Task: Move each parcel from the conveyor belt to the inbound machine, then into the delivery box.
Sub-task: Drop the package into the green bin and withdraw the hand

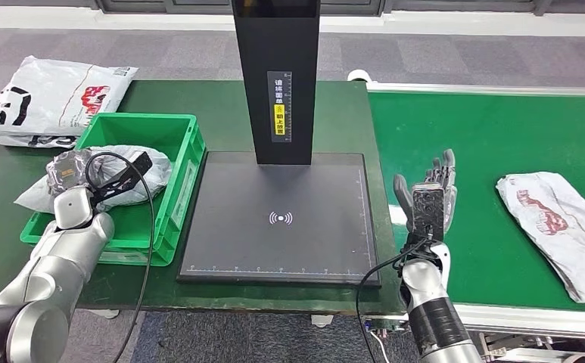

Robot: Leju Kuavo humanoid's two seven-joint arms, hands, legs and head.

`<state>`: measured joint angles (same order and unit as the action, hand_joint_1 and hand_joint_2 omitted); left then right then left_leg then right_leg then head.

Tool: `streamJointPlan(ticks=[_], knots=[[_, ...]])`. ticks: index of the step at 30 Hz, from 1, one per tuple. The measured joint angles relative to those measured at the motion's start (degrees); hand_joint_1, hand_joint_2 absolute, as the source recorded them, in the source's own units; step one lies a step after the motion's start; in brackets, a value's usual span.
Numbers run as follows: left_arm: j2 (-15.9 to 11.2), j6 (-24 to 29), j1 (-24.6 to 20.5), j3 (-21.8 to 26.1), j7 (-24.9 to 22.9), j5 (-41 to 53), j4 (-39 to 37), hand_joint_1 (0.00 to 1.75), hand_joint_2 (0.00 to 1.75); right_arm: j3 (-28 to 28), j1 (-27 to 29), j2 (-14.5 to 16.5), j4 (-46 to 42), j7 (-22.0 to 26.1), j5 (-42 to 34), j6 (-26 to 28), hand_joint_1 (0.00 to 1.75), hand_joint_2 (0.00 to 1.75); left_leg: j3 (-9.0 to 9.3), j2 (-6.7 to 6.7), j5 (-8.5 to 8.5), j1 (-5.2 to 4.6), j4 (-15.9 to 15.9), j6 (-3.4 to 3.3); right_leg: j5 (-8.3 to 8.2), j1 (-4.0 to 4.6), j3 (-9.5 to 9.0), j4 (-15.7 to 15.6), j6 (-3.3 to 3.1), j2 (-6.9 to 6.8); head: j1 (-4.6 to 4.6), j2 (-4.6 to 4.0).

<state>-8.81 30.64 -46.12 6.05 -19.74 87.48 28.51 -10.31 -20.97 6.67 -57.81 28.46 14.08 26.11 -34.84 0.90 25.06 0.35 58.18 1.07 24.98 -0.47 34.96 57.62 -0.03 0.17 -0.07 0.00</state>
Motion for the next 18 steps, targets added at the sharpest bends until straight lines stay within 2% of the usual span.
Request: streamJointPlan(ticks=[6,9,10,13,14,15,17,18], knots=[[-0.05,-0.55,-0.36,-0.01,0.18,0.02,-0.91,1.75,1.75,0.01,0.00,0.00,-0.01,0.00,0.03,-0.01,0.00,1.75,0.01,0.01,-0.01,0.00,0.00,0.01,0.00,0.01,0.00,0.00,-0.01,0.00,0.00,0.00],[0.06,-7.05,-1.06,-0.06,2.79,-0.20,-1.67,1.75,1.75,0.19,-0.01,0.00,-0.04,-0.08,0.51,-0.20,0.00,1.75,0.01,-0.01,-0.01,0.00,0.00,0.01,0.00,0.00,0.00,0.00,0.00,0.00,0.00,0.00],[0.19,-10.13,-1.33,-0.10,4.08,-0.34,-2.05,1.68,1.75,0.39,-0.01,0.00,-0.09,-0.17,0.76,-0.33,0.00,1.75,0.01,-0.01,-0.01,0.00,0.00,0.01,0.00,0.00,0.00,0.00,0.00,-0.01,0.00,0.00],[1.27,-18.45,-2.25,-0.29,7.00,-1.03,-3.53,0.37,1.75,1.18,0.06,-0.02,-0.88,-0.82,1.63,-1.02,0.00,1.75,0.01,-0.08,-0.03,0.00,0.01,-0.02,-0.01,-0.03,-0.03,0.00,0.00,-0.08,0.00,0.00],[1.70,-21.38,-2.67,-0.34,7.29,-1.30,-4.07,0.00,1.75,1.49,0.14,-0.03,-1.38,-1.05,2.00,-1.38,0.00,1.75,0.01,-0.12,-0.04,0.00,0.01,-0.03,-0.01,-0.04,-0.06,0.00,0.00,-0.13,0.00,0.00],[2.04,-23.63,-3.02,-0.36,7.22,-1.74,-4.55,0.00,1.75,1.76,0.24,-0.04,-1.88,-1.27,2.37,-1.71,0.00,1.75,0.02,-0.16,-0.05,-0.01,0.01,-0.05,0.00,-0.05,-0.08,0.00,0.00,-0.17,0.00,0.00],[2.52,-23.35,-3.37,-0.39,6.56,-3.43,-5.01,0.00,0.87,2.33,0.65,-0.04,-2.82,-1.66,2.90,-2.18,0.00,1.75,0.02,-0.23,-0.07,-0.01,0.02,-0.06,0.00,-0.05,-0.11,-0.01,0.01,-0.25,0.00,0.00],[2.82,-19.99,-3.37,-0.27,7.17,-5.57,-4.94,0.00,0.44,2.57,0.96,-0.04,-3.30,-1.93,3.06,-2.27,0.00,1.75,-0.01,-0.27,-0.09,-0.01,0.02,-0.07,-0.01,-0.05,-0.10,-0.01,0.01,-0.29,0.00,0.00]])
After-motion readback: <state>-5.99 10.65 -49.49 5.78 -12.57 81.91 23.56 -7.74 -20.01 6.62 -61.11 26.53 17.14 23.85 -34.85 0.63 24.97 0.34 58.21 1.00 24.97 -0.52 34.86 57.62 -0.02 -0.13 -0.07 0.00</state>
